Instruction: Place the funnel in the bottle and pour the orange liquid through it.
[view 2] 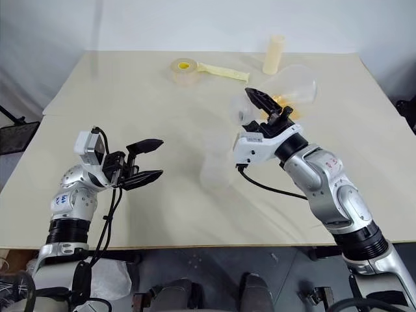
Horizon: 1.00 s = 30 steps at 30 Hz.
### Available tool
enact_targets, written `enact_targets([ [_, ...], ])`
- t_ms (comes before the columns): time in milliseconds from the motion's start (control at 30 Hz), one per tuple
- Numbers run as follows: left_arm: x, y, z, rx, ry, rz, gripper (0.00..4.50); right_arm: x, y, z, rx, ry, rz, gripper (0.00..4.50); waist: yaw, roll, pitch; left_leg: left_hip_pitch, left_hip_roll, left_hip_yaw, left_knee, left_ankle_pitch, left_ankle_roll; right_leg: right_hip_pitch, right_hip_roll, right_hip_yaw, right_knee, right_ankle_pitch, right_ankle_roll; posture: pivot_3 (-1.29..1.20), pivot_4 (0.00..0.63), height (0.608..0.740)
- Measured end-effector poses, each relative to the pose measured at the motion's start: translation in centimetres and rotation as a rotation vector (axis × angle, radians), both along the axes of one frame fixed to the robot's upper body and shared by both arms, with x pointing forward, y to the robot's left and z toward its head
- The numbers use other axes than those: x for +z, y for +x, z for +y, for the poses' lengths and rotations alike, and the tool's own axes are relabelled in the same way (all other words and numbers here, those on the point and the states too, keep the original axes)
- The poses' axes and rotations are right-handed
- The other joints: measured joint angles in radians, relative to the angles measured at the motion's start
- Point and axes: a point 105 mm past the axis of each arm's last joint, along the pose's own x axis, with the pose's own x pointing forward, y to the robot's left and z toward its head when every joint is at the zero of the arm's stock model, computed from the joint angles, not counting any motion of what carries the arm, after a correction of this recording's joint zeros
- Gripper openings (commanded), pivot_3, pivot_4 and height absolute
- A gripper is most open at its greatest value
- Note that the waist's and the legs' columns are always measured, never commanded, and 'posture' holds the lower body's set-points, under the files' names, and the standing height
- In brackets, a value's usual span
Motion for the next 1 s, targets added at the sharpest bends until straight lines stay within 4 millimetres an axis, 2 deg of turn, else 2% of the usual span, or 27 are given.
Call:
enact_targets([
  [400, 0.0, 0.0, 0.0, 0.001, -0.001, 0.003, 4.5, -0.2, 0.1, 0.8, 0.033, -0.146, -0.076, 2.43, 0.001, 0.0, 0.0, 0.0, 0.0, 0.0, 0.0, 0.0, 0.0, 0.0, 0.0, 0.0, 0.0, 0.0, 0.0, 0.0, 0.15, 0.74],
  [1000, -0.1, 0.0, -0.2, -0.003, -0.01, 0.012, 4.5, -0.2, 0.0, 1.6, 0.08, -0.251, -0.157, 2.43, 0.0, 0.0, 0.0, 0.0, 0.001, 0.0, 0.0, 0.0, 0.0, 0.0, 0.0, 0.0, 0.0, 0.0, 0.0, 0.0, 0.15, 0.74],
])
